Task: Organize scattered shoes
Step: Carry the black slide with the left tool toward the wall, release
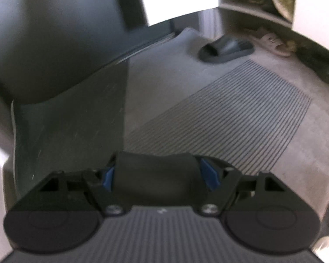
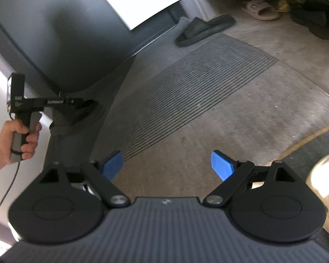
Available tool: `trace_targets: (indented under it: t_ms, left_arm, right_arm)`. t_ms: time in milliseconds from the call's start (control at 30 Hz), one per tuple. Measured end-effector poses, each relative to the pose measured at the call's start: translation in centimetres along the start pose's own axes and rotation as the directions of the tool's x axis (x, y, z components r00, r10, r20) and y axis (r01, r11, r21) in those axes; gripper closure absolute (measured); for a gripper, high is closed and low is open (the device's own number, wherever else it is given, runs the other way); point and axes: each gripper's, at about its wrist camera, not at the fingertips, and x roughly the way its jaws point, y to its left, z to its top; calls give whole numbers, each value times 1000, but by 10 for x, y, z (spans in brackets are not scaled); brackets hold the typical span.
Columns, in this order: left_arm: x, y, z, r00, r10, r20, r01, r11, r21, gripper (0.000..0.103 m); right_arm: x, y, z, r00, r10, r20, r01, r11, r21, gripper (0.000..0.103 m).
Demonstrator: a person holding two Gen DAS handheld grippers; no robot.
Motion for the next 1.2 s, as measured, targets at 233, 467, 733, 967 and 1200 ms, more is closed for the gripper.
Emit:
trace_targets:
  t_ms: [233,467,733,967,1200]
  left_arm:
    - [17,21,-42,999,-8,-43,4,996,-89,24]
    - [40,29,-77,997,11,-77,-19,993,-114,24]
    - [55,37,-93,996,47,-80,-57,990,-133,22]
    - [53,36,-113,995,38,-87,-52,985,-167,11]
    - [-11,33,-132,998,60,-9,-60,979,-194,7]
  right_arm:
    - [10,23,-10,999,21,-36,-22,999,-35,14]
    - [6,29,-12,1000,3,-27,-4,999,-41,14]
    - [-2,26,-12,1000,-12,-11,11,999,-39,14]
    - [-4,25,-8,1000,-20,-6,20,999,-38,14]
    - [-11,47,2,1000,-6,25,9,995,-95,14]
